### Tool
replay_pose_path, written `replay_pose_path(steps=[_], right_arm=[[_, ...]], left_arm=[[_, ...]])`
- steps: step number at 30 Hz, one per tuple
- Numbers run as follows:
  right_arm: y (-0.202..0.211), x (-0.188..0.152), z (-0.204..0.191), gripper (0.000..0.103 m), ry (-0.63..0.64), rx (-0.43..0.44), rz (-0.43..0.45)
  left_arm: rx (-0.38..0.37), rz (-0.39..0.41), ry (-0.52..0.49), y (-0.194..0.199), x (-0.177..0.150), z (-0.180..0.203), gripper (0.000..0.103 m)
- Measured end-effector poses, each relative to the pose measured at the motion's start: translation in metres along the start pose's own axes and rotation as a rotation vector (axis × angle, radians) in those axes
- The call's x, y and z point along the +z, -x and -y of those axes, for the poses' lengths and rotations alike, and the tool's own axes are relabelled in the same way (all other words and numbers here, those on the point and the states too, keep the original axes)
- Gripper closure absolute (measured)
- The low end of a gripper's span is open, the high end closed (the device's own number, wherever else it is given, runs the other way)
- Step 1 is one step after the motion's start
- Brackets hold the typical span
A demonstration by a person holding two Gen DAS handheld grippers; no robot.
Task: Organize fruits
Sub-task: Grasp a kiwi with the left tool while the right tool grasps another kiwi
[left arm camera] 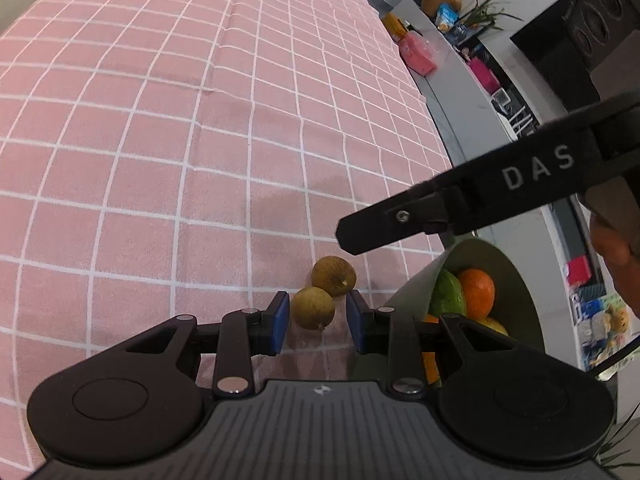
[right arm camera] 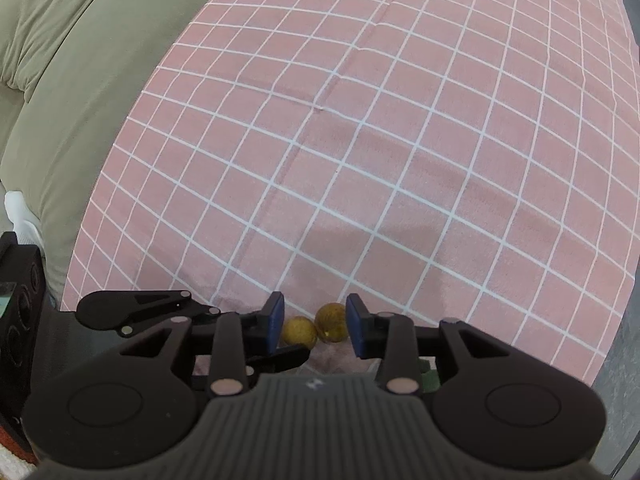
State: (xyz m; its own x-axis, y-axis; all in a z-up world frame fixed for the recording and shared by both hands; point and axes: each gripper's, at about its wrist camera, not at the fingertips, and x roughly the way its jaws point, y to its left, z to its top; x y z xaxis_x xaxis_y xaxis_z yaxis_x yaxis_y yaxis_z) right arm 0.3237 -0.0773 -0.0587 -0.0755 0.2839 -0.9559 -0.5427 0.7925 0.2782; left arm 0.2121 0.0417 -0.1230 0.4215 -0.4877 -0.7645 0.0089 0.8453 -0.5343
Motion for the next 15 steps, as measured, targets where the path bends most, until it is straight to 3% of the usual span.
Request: replay_pose_path(steps=[4,8,15], right_arm=[[-0.002,0.002,0.001,0.072,-0.003,0.009,-0.013],[-0.008,0.006,-0.002,0.071,0.009,0.012,-0.041],[-0.019,0.016,-0.012,0.071,0.08,-0.065,-0.073]], left_arm=[[-0.012,-0.017,0.058,-0.002,-0.001,-0.011,0.068],[-0.027,-0.007,0.051,0.001,-0.003,-0.009,0.079],[0.118,0.012,-0.08,0.021,0.0,0.001,0.085]])
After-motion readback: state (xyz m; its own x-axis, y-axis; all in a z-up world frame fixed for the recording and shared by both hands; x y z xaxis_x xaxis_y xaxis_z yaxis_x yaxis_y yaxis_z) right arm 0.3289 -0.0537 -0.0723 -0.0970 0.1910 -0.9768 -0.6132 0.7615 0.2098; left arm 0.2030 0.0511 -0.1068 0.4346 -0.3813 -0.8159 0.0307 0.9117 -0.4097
